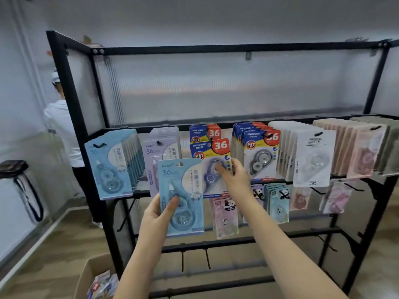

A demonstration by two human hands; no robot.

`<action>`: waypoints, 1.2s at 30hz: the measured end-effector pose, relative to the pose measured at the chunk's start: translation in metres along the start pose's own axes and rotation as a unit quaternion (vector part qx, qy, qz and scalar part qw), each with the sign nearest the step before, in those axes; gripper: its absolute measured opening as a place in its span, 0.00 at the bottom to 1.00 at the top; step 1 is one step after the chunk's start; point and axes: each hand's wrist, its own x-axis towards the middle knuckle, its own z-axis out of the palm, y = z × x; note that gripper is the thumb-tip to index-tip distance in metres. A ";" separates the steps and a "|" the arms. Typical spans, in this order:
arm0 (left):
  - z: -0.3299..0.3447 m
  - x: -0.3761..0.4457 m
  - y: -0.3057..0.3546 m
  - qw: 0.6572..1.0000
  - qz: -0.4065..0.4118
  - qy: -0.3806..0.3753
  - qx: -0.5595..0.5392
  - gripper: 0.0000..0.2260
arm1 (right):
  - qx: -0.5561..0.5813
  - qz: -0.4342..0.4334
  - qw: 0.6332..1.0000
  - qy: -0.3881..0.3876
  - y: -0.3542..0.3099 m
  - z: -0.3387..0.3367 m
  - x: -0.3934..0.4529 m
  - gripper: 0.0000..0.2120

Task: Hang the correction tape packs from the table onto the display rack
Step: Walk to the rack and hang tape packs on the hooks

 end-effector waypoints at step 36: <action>-0.029 -0.040 -0.019 0.998 -0.055 0.029 0.009 0.16 | -0.083 0.147 0.986 0.010 0.071 0.043 0.042 0.18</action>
